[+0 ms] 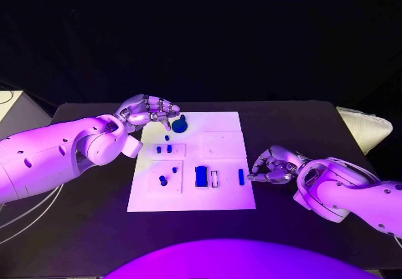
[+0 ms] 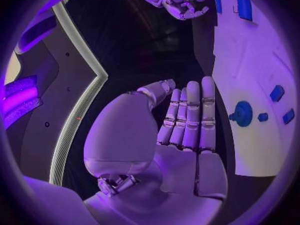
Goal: Assemble the parts on the task board
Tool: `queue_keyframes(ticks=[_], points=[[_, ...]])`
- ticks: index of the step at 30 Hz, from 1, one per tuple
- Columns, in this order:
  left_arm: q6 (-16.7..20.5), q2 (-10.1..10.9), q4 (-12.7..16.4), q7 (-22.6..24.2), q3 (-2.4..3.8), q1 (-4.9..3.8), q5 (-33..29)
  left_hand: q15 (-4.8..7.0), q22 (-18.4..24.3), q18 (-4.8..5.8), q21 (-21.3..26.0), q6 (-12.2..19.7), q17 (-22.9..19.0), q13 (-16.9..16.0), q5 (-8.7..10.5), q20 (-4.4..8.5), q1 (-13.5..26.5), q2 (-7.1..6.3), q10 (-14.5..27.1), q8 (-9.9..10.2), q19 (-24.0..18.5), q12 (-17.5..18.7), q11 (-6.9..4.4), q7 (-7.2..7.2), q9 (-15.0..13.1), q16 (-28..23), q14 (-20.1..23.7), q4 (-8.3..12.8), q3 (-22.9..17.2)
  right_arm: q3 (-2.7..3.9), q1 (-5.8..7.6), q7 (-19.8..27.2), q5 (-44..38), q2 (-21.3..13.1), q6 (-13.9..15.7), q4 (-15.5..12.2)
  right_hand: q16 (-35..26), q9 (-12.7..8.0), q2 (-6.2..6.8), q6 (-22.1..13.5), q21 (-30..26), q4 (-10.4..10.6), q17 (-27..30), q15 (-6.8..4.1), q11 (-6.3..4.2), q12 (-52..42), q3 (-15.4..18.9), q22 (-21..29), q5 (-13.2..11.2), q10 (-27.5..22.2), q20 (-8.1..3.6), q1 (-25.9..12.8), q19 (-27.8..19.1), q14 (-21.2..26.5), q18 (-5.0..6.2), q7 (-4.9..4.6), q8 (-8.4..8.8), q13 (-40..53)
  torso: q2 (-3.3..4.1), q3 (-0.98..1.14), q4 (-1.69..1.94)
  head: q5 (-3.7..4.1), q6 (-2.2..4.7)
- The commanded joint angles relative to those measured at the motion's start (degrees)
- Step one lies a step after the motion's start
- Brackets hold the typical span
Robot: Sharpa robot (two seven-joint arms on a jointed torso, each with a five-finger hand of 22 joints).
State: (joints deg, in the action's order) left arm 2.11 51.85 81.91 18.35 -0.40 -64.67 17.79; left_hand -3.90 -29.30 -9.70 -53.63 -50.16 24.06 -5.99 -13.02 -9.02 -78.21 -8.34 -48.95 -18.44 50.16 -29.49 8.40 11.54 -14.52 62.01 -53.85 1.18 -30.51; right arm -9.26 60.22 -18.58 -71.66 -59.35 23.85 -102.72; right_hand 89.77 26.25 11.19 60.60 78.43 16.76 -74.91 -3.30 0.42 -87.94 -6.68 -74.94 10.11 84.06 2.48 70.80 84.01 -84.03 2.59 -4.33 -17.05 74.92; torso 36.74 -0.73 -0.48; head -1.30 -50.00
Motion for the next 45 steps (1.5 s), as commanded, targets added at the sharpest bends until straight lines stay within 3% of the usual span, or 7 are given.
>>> queue_keyframes(ticks=[1, 11, 16, 21, 35, 41, 45], points=[[-0.5, -0.1, 0.2, 0.9, 0.03, 0.10, -0.5, -0.17, 0.1, -0.89, 0.2, 0.4, -0.1, 0.1, -0.19, -0.15, 0.0, 0.64, 0.4, -0.2, 0.2, -0.2, -0.03, 0.14, 0.1, 0.0, 0.4, -0.4, 0.1, -0.01, -0.42, -4.4, -4.7, 1.3, -1.7, 0.5, 0.2, 0.1, -0.76, 0.4, -0.1, -0.1, -15.1, -0.48, -0.51, 0.3, 0.6, -12.3, 0.1, 5.1, -0.32, 0.0, 4.1, -6.0, -0.54, 0.03, -0.40, 14.1, 0.03, 0.02, 0.13, 0.06, 0.00], [-0.6, 0.0, 0.3, 0.8, 0.03, 0.17, -0.2, -0.17, 0.1, -0.89, 0.2, 0.4, -0.1, 0.1, -0.19, -0.15, 0.0, 0.64, 0.4, -0.2, 0.2, -0.2, -0.03, 0.14, 0.1, 0.0, 0.4, -0.4, 0.1, -0.01, -1.06, -7.3, -6.0, 4.4, -2.2, 2.7, 0.2, 0.3, -1.40, 0.7, -0.1, -0.1, -15.1, -0.55, -0.61, 0.4, 0.9, -12.3, 0.2, 5.1, -0.36, 0.0, 4.1, -6.0, -0.53, 0.15, -0.50, 14.1, 0.09, -0.15, 0.64, -0.07, 0.00], [-0.6, 0.1, 0.3, 0.7, 0.03, 0.17, -0.2, -0.17, 0.1, -0.89, 0.2, 0.4, -0.1, 0.1, -0.19, -0.15, 0.0, 0.64, 0.4, -0.2, 0.2, -0.2, -0.03, 0.14, 0.1, 0.0, 0.4, -0.4, 0.1, -0.01, -1.31, -7.7, -6.4, 5.4, -2.5, 3.2, 0.2, 0.4, -1.55, 0.8, -0.1, -0.1, -15.1, -0.57, -0.64, 0.3, 1.0, -12.3, 0.3, 5.1, -0.38, 0.0, 4.2, -6.0, -0.54, 0.20, -0.54, 14.1, 0.11, -0.05, 0.55, -0.48, 0.00], [-0.7, 0.1, 0.3, 0.6, 0.03, 0.17, -0.1, -0.17, 0.1, -0.89, 0.2, 0.4, -0.1, 0.1, -0.19, -0.15, 0.0, 0.64, 0.4, -0.2, 0.2, -0.2, -0.03, 0.14, 0.1, 0.0, 0.4, -0.4, 0.1, -0.02, -1.49, -8.0, -7.3, 6.4, -3.5, 3.6, 0.2, 0.5, -1.67, 0.9, 0.0, -0.2, -15.1, -0.63, -0.71, 0.3, 1.1, -12.3, 0.5, 5.1, -0.41, 0.4, 4.2, -6.0, -0.56, 0.28, -0.59, 14.1, 0.04, -0.11, 0.62, -0.43, 0.00], [-0.9, 0.2, 0.4, 0.2, 0.03, 0.17, 0.0, -0.16, 0.1, -0.90, 0.3, 0.5, -0.1, 0.1, -0.18, -0.17, 0.2, 0.66, 0.4, -0.3, 0.2, -0.3, -0.05, 0.12, 0.1, 0.1, 0.3, -0.5, 0.1, -0.19, -2.16, -9.5, -13.6, 8.3, -7.9, 4.2, 0.2, 1.1, -1.05, 1.1, 0.1, -1.1, -15.1, -0.89, -0.98, 0.4, 0.7, -12.4, -0.4, 5.1, -0.66, 6.8, 4.2, -6.0, -0.59, 0.54, -0.37, 14.1, 0.02, -0.14, 0.52, -0.57, 0.00], [-0.9, 0.2, 0.4, 0.1, 0.03, 0.17, 0.1, -0.16, 0.1, -0.90, 0.3, 0.5, -0.1, 0.1, -0.18, -0.17, 0.2, 0.66, 0.4, -0.3, 0.2, -0.3, -0.05, 0.12, 0.1, 0.1, 0.3, -0.5, 0.1, -0.28, -2.56, -10.5, -18.0, 9.1, -9.0, 4.6, 0.2, 1.1, -0.57, 1.3, 0.0, -1.9, -15.1, -0.94, -1.03, 0.6, -0.9, -12.3, 0.1, 5.1, -0.72, 10.5, 4.2, -6.0, -0.59, 0.58, 0.02, 14.0, -0.06, -0.17, 0.56, -0.50, 0.00], [-0.9, 0.2, 0.4, 0.1, 0.03, 0.17, 0.1, -0.16, 0.1, -0.90, 0.3, 0.5, -0.1, 0.1, -0.18, -0.17, 0.2, 0.66, 0.4, -0.3, 0.2, -0.3, -0.05, 0.12, 0.1, 0.1, 0.3, -0.5, 0.1, -0.30, -2.72, -11.0, -19.3, 9.4, -8.5, 4.5, 0.2, 0.8, -0.61, 1.6, 0.1, -2.1, -15.1, -0.96, -1.05, 0.7, -3.8, -12.4, 1.3, 5.0, -0.77, 12.8, 4.2, -6.0, -0.60, 0.55, 0.49, 14.0, -0.06, -0.14, 0.62, -0.48, 0.00]])
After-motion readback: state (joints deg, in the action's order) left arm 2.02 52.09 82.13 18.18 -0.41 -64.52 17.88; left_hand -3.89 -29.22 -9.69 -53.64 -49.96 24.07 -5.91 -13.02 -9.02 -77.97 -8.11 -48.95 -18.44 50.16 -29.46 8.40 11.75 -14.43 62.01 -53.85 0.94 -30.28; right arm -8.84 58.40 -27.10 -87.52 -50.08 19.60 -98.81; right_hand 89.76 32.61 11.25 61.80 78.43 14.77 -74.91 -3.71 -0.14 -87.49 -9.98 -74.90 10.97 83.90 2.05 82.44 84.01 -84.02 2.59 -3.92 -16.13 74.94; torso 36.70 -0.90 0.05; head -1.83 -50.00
